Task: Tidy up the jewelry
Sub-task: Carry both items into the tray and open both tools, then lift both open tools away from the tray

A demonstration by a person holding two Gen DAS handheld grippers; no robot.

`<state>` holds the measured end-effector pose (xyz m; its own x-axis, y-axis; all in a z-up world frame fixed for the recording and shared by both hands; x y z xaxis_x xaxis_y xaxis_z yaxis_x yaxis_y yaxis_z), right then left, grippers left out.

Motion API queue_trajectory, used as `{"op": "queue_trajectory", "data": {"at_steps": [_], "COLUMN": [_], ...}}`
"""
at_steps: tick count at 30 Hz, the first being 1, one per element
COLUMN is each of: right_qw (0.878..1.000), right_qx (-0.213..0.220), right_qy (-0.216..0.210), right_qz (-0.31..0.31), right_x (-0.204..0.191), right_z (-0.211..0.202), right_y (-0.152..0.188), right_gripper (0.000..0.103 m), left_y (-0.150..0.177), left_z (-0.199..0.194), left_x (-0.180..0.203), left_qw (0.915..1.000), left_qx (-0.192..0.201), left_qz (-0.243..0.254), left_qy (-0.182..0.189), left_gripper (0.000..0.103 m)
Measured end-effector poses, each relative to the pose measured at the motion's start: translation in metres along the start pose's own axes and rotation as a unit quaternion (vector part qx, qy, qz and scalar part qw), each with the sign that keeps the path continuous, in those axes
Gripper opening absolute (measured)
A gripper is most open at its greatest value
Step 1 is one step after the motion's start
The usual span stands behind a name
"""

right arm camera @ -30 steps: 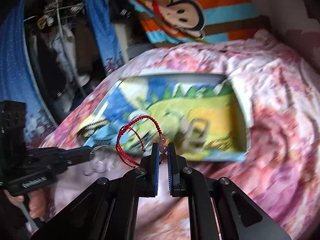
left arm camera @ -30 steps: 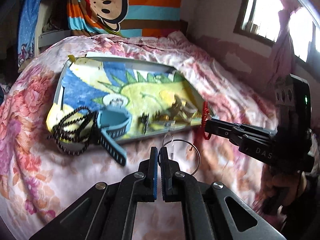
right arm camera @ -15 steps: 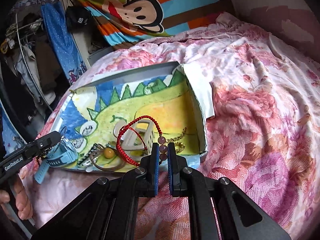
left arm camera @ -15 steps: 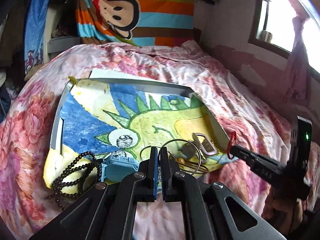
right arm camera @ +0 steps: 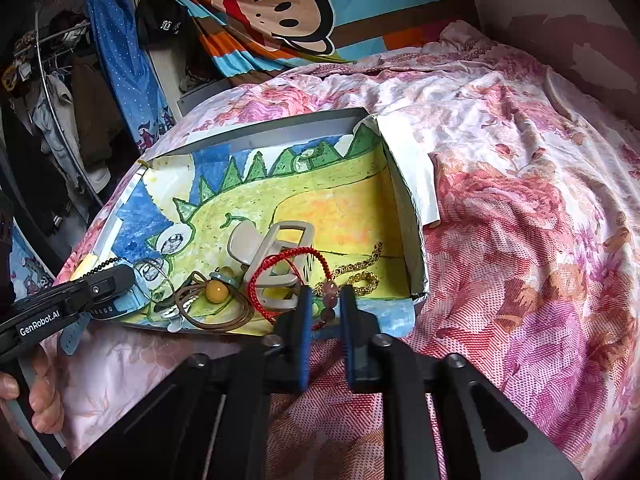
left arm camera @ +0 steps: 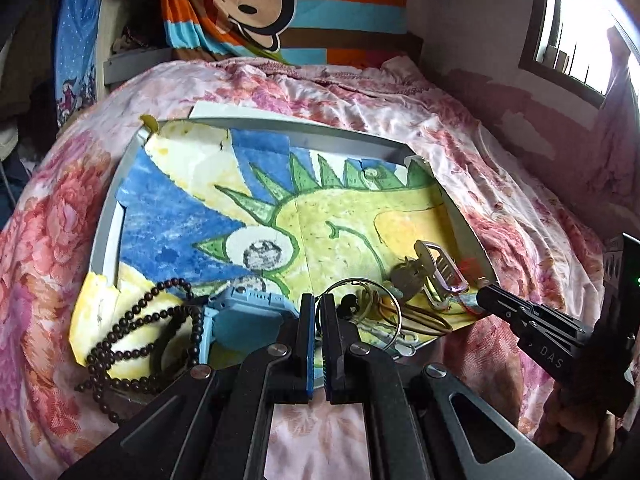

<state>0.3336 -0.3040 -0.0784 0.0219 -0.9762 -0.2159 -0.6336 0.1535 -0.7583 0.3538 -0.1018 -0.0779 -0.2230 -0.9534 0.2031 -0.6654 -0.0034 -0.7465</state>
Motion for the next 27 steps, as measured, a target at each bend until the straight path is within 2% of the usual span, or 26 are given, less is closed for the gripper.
{"op": "queue_trajectory", "data": {"at_steps": [3, 7, 8, 9, 11, 12, 14, 16, 21, 23, 27], "right_qw": [1.0, 1.0, 1.0, 1.0, 1.0, 0.999, 0.999, 0.998, 0.994, 0.992, 0.987], "right_qx": [0.006, 0.011, 0.012, 0.015, 0.024, 0.03, 0.043, 0.06, 0.104, 0.124, 0.155], "right_qy": [-0.001, 0.002, 0.002, 0.003, 0.005, 0.006, 0.007, 0.008, 0.005, 0.001, -0.008], "right_qz": [0.001, 0.005, 0.007, 0.009, 0.011, 0.012, 0.012, 0.006, -0.009, -0.021, -0.041], "right_x": [0.001, 0.003, 0.004, 0.005, 0.006, 0.007, 0.007, 0.005, -0.004, -0.01, -0.022], "right_z": [-0.002, -0.006, -0.008, -0.011, -0.016, -0.02, -0.029, -0.04, -0.07, -0.084, -0.112], "right_y": [-0.001, -0.004, -0.004, -0.005, -0.009, -0.011, -0.015, -0.02, -0.031, -0.034, -0.032], "right_gripper": [0.033, 0.035, 0.036, 0.04, 0.046, 0.048, 0.051, 0.056, 0.076, 0.079, 0.094], "left_y": [0.001, 0.0, -0.001, -0.001, -0.003, -0.004, -0.007, -0.011, -0.019, -0.021, -0.019], "left_z": [0.001, -0.002, -0.003, -0.005, -0.01, -0.014, -0.024, -0.035, -0.064, -0.076, -0.099], "left_x": [-0.001, 0.0, 0.001, 0.002, 0.003, 0.004, 0.003, 0.002, -0.003, -0.005, -0.011], "left_qw": [1.0, 1.0, 1.0, 1.0, 0.9999, 0.9998, 0.9993, 0.9984, 0.9956, 0.9937, 0.9901], "left_qx": [-0.006, -0.005, -0.004, -0.003, 0.005, 0.011, 0.027, 0.046, 0.086, 0.105, 0.131], "left_qz": [-0.005, -0.004, -0.004, -0.004, -0.007, -0.011, -0.021, -0.03, -0.036, -0.036, -0.032], "left_qy": [0.0, 0.0, 0.001, 0.002, 0.008, 0.011, 0.013, 0.014, -0.004, -0.015, -0.038], "left_gripper": [0.003, 0.004, 0.008, 0.011, 0.03, 0.035, 0.053, 0.064, 0.084, 0.092, 0.101]}}
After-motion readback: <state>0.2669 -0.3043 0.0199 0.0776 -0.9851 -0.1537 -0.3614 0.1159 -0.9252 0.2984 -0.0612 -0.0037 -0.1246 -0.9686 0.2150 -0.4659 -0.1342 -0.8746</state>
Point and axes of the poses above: each gripper's, at about its wrist camera, not at the fingertips, and z roughly the way its jaws point, x to its right, y to its underside, the point moved 8 cm from there along z, roughly the way its jaws point, and after that the axes turned 4 degrees about x, right-handed, at the moved point
